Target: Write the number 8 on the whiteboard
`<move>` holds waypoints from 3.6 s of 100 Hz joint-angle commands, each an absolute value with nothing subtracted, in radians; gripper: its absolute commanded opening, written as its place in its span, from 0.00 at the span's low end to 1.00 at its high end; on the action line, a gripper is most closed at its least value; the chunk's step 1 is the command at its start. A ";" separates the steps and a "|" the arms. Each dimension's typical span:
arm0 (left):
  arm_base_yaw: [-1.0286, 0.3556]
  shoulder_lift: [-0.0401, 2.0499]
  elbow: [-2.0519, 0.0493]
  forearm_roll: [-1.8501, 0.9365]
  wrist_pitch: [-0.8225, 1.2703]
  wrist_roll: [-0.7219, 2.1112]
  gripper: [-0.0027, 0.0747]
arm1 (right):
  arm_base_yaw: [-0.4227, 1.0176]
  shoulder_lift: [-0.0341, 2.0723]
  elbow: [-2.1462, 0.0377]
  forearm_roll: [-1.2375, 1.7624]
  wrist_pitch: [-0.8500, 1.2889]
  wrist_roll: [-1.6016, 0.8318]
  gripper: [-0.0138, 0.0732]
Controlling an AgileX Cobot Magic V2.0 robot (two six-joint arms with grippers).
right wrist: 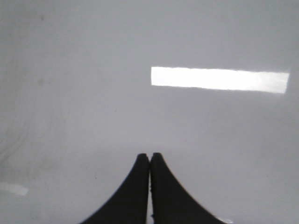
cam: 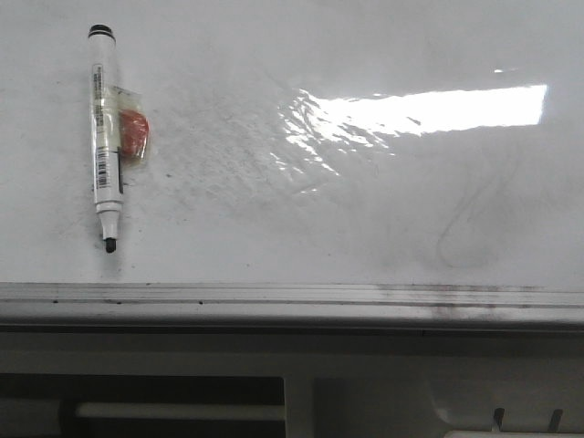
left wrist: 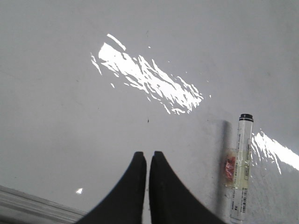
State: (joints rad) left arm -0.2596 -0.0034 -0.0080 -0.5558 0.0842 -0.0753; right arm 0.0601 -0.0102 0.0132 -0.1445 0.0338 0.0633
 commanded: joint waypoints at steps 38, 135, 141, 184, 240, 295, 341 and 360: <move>-0.259 -0.029 0.032 -0.563 0.038 -0.077 0.01 | 0.056 -0.031 0.024 -0.140 -0.050 0.063 0.11; -0.259 -0.029 0.032 -0.568 0.038 -0.077 0.01 | 0.056 -0.031 0.022 -0.110 -0.141 0.068 0.11; -0.259 -0.029 0.030 -0.590 0.038 -0.077 0.01 | 0.057 -0.031 0.022 -0.021 -0.179 0.093 0.11; -0.259 0.257 -0.240 -0.481 0.301 0.030 0.01 | 0.057 0.105 -0.233 0.125 0.257 0.101 0.11; -0.495 0.793 -0.558 -0.693 0.391 0.247 0.47 | 0.163 0.493 -0.674 0.060 0.573 0.000 0.63; -0.719 1.071 -0.558 -0.793 0.101 0.247 0.41 | 0.210 0.550 -0.680 0.109 0.544 0.000 0.66; -0.719 1.088 -0.558 -0.782 0.079 0.247 0.01 | 0.248 0.550 -0.680 0.139 0.544 0.000 0.66; -0.781 1.010 -0.602 -0.659 0.305 0.528 0.01 | 0.358 0.557 -0.680 0.420 0.589 -0.391 0.66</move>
State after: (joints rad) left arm -0.7414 1.0612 -0.5475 -0.6980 0.2327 0.3675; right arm 0.3111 0.5388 -0.6453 0.2698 0.6298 -0.1883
